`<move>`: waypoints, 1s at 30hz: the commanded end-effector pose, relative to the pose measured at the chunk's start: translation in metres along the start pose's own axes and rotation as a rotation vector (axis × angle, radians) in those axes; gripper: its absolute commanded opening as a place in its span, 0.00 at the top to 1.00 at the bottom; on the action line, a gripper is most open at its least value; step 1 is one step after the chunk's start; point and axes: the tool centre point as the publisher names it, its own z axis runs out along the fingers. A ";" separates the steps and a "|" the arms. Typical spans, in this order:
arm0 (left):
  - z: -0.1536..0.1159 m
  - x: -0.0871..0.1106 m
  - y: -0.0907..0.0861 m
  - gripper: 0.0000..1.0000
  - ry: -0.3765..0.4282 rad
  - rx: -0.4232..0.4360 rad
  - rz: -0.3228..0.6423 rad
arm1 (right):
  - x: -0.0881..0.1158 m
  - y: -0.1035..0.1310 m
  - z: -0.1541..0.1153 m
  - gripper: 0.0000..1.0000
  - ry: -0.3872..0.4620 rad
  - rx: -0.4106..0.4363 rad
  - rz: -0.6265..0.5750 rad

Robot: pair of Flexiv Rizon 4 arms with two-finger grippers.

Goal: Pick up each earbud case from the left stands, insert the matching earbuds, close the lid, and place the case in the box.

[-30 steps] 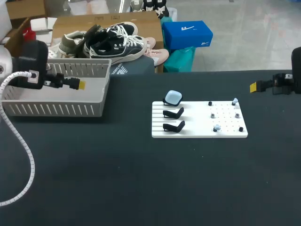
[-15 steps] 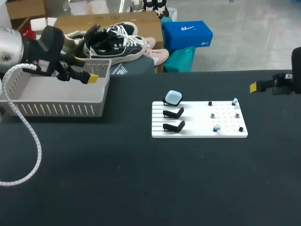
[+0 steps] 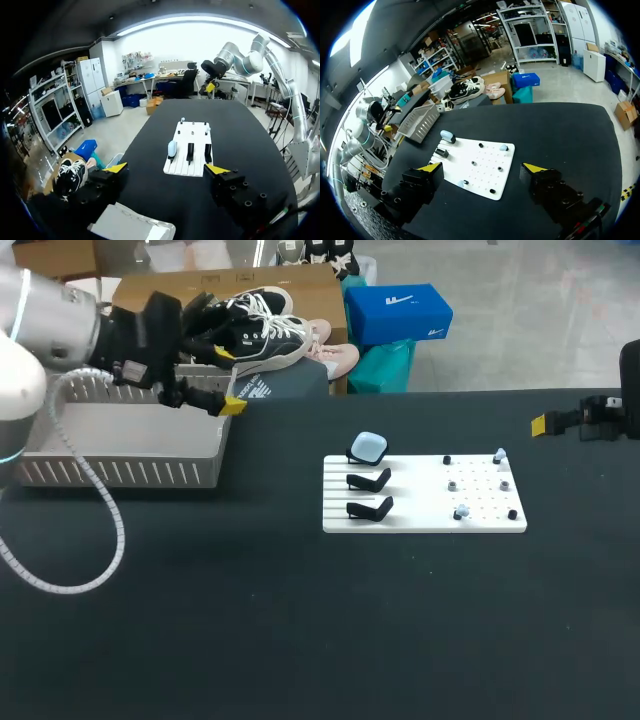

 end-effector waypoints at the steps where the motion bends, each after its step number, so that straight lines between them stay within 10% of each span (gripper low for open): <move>1: 0.023 0.000 0.012 0.00 -0.033 0.169 0.072 | 0.000 0.000 0.000 0.00 0.000 0.000 0.000; 30: 0.138 0.011 0.008 0.00 0.025 0.322 0.095 | 0.000 0.000 0.000 0.00 0.000 0.000 0.000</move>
